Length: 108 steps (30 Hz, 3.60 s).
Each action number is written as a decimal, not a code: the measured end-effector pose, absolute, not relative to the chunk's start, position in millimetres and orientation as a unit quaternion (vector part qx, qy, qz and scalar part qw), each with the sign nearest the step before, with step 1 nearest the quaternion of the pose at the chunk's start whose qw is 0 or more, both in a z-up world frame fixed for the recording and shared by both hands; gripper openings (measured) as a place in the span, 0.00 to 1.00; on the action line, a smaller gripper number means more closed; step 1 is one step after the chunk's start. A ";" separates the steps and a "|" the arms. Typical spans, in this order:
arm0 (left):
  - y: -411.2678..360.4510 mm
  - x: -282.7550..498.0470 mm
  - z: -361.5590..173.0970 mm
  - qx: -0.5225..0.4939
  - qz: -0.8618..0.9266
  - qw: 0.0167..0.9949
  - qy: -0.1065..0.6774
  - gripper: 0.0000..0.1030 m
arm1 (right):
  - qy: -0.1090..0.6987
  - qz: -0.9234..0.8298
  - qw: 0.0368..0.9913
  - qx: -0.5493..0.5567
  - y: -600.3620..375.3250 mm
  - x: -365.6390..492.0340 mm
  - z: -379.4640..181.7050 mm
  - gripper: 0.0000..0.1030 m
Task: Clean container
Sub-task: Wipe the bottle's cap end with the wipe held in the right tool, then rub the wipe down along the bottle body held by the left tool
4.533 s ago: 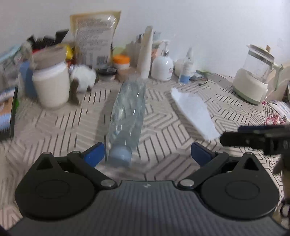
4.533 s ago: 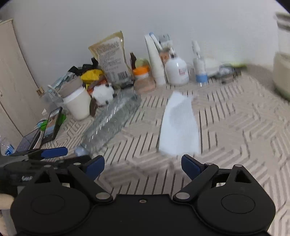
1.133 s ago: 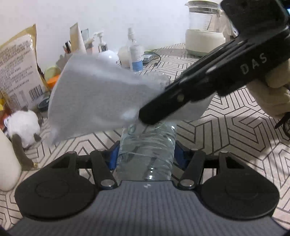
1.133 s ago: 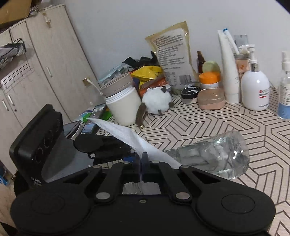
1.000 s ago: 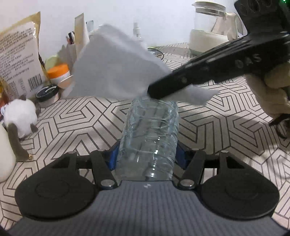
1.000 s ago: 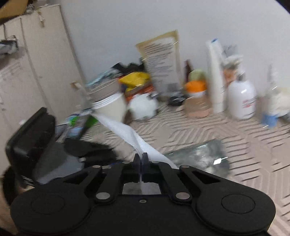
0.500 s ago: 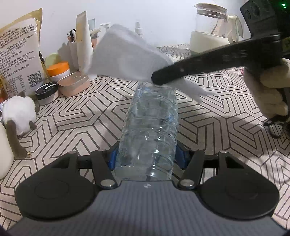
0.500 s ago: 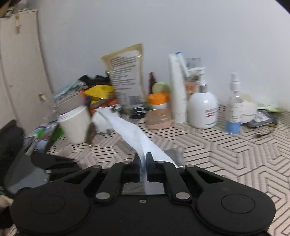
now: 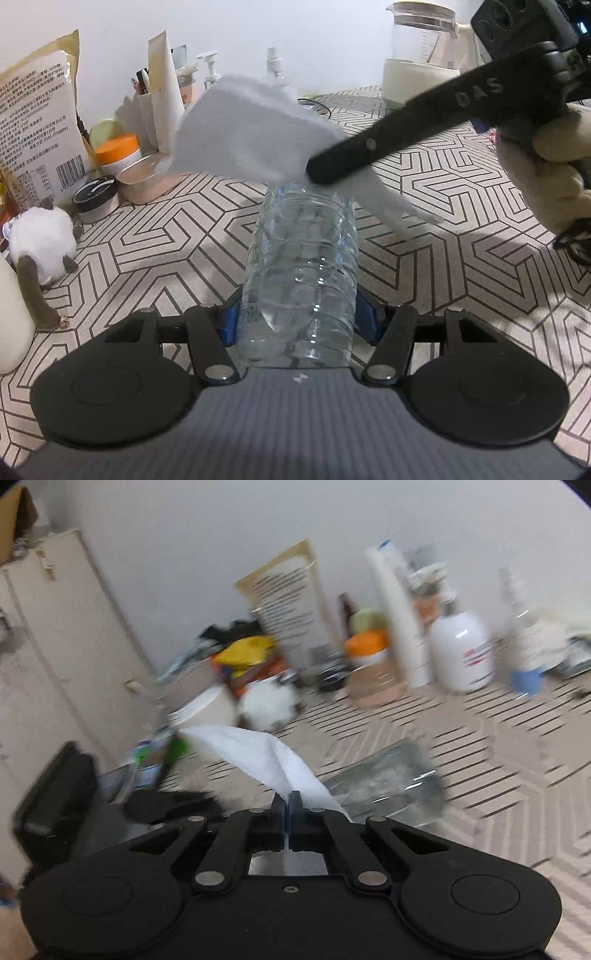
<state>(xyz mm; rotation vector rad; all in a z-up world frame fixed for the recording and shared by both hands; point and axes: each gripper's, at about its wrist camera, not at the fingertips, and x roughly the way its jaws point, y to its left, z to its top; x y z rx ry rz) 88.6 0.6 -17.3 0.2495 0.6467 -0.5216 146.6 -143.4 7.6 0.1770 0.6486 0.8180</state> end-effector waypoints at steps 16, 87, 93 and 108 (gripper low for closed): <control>4.0 92.2 -17.9 0.103 -0.255 0.906 0.322 0.58 | 0.295 0.411 0.860 0.073 -139.8 142.5 14.0 0.49; -9.2 69.6 -23.4 0.097 -0.253 0.911 0.309 0.63 | 0.400 0.279 0.866 0.111 -112.7 152.3 6.2 0.70; -10.7 70.0 -23.3 0.099 -0.252 0.912 0.308 0.63 | 0.410 0.284 0.860 0.108 -106.5 132.0 2.3 0.71; 0.0 71.1 -23.5 0.104 -0.261 0.910 0.305 0.65 | 0.413 0.289 0.858 0.100 -101.0 147.6 -5.8 0.81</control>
